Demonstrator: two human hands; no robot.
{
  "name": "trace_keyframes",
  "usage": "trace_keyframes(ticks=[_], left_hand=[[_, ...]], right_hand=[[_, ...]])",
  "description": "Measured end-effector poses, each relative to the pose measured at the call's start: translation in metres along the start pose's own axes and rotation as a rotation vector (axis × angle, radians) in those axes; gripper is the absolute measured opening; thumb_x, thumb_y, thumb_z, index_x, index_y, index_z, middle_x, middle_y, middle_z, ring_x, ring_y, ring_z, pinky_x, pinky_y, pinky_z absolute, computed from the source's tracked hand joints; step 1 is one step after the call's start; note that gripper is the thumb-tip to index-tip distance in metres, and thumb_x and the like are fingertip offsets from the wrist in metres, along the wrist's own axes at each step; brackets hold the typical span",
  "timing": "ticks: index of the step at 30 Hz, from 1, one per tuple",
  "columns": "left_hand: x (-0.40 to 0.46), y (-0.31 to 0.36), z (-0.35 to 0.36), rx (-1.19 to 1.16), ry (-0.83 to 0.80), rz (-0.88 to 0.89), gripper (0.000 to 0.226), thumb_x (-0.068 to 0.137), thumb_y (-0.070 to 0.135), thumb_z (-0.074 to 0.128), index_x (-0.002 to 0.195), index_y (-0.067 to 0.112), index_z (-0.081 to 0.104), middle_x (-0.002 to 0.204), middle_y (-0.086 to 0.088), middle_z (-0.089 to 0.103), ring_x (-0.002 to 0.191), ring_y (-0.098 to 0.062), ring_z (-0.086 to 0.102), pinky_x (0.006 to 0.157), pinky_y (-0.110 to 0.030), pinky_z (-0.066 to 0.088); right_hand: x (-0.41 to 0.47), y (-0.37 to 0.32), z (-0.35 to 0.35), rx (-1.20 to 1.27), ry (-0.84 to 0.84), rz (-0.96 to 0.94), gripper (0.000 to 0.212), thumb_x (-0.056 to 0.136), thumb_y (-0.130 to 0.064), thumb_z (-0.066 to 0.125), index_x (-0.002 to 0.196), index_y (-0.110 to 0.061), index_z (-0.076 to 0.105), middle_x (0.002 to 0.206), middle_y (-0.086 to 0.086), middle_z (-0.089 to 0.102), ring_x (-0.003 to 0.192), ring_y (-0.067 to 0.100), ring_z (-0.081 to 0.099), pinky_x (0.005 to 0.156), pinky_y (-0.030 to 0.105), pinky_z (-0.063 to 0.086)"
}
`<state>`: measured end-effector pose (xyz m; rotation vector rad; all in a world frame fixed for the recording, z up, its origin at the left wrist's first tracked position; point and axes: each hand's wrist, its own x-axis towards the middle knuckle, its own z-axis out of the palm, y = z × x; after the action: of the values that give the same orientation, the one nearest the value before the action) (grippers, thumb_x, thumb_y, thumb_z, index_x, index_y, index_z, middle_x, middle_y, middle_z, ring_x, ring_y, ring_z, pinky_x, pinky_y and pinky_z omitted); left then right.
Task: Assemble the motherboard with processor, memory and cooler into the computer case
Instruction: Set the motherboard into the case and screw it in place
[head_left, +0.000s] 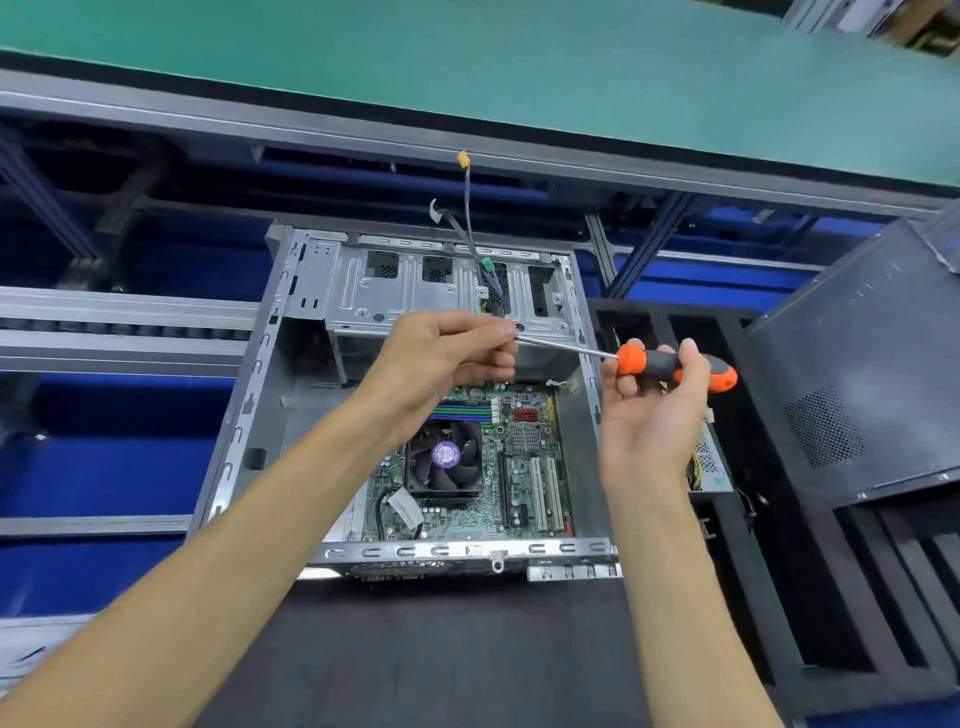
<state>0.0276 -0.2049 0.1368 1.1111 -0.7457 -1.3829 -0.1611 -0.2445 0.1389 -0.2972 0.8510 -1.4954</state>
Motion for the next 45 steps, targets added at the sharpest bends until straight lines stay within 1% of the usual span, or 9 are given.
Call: trace_keyframes(ticks=[9,19,24,27,31,33,37,42,45], left_hand=[[0.008,-0.005,0.011,-0.18,0.119,0.026,0.018,0.084,0.012,0.077,0.099,0.001,0.076,0.095,-0.017,0.074,0.084,-0.024,0.071,0.077,-0.027,0.058],[0.015,-0.003,0.013,0.016,-0.041,-0.051,0.028,0.083,0.016,0.078,0.109,0.007,0.074,0.099,-0.015,0.075,0.09,-0.025,0.073,0.078,-0.025,0.057],[0.019,-0.022,-0.003,0.805,-0.045,-0.021,0.012,0.088,0.014,0.072,0.097,0.019,0.077,0.08,0.01,0.074,0.071,0.007,0.065,0.065,-0.005,0.046],[0.023,-0.032,-0.004,1.115,-0.082,0.006,0.017,0.09,0.015,0.064,0.094,0.027,0.076,0.083,0.024,0.065,0.066,0.013,0.059,0.063,-0.008,0.044],[0.029,-0.041,-0.002,1.233,-0.154,-0.011,0.022,0.093,0.014,0.058,0.099,0.027,0.075,0.093,0.016,0.066,0.074,0.0,0.065,0.07,-0.02,0.053],[0.033,-0.045,0.0,1.24,-0.183,-0.004,0.021,0.093,0.015,0.059,0.1,0.026,0.075,0.093,0.013,0.069,0.075,-0.002,0.066,0.071,-0.02,0.053],[0.041,-0.059,0.005,1.303,-0.231,0.017,0.018,0.091,0.016,0.061,0.101,0.022,0.075,0.099,0.007,0.072,0.081,-0.005,0.062,0.08,-0.023,0.05],[0.045,-0.076,0.002,1.364,-0.308,-0.018,0.018,0.089,0.018,0.06,0.1,0.022,0.074,0.101,0.005,0.073,0.09,-0.012,0.064,0.088,-0.035,0.055],[0.044,-0.083,-0.001,1.373,-0.327,-0.011,0.017,0.089,0.018,0.06,0.098,0.024,0.073,0.1,0.004,0.073,0.084,-0.01,0.06,0.08,-0.027,0.05]], right_hand=[[0.001,0.012,0.0,0.146,-0.022,0.129,0.019,0.1,-0.025,0.06,0.103,-0.006,0.055,0.098,0.019,0.064,0.063,0.015,0.053,0.08,0.037,0.06],[0.012,-0.005,0.005,0.133,-0.057,0.1,0.023,0.1,-0.029,0.06,0.103,-0.008,0.053,0.096,0.018,0.069,0.06,0.017,0.052,0.073,0.036,0.059],[0.017,-0.032,0.006,-0.257,-0.186,-0.225,0.025,0.093,-0.039,0.056,0.094,-0.014,0.06,0.089,0.015,0.07,0.055,0.019,0.049,0.051,0.029,0.049],[0.015,-0.043,0.008,-0.545,-0.295,-0.395,0.025,0.088,-0.037,0.058,0.079,-0.015,0.066,0.08,0.013,0.07,0.045,0.02,0.047,0.042,0.027,0.042],[0.015,-0.042,0.008,-0.925,-0.433,-0.48,0.042,0.088,-0.039,0.065,0.086,0.002,0.059,0.066,0.013,0.062,0.045,0.017,0.056,0.042,0.023,0.044],[0.016,-0.036,0.006,-1.098,-0.519,-0.508,0.035,0.089,-0.039,0.069,0.086,-0.005,0.059,0.067,0.015,0.061,0.053,0.012,0.064,0.047,0.024,0.049],[0.022,-0.025,0.003,-1.423,-0.623,-0.529,0.023,0.088,-0.044,0.069,0.079,-0.029,0.054,0.081,0.006,0.062,0.073,0.025,0.069,0.064,0.05,0.055],[0.029,-0.022,-0.004,-1.588,-0.662,-0.615,0.031,0.085,-0.048,0.068,0.076,-0.022,0.053,0.071,-0.003,0.06,0.068,0.018,0.057,0.065,0.046,0.05],[0.033,-0.021,-0.008,-1.635,-0.668,-0.628,0.031,0.086,-0.041,0.071,0.075,-0.022,0.05,0.072,-0.005,0.057,0.069,0.017,0.055,0.065,0.043,0.05]])
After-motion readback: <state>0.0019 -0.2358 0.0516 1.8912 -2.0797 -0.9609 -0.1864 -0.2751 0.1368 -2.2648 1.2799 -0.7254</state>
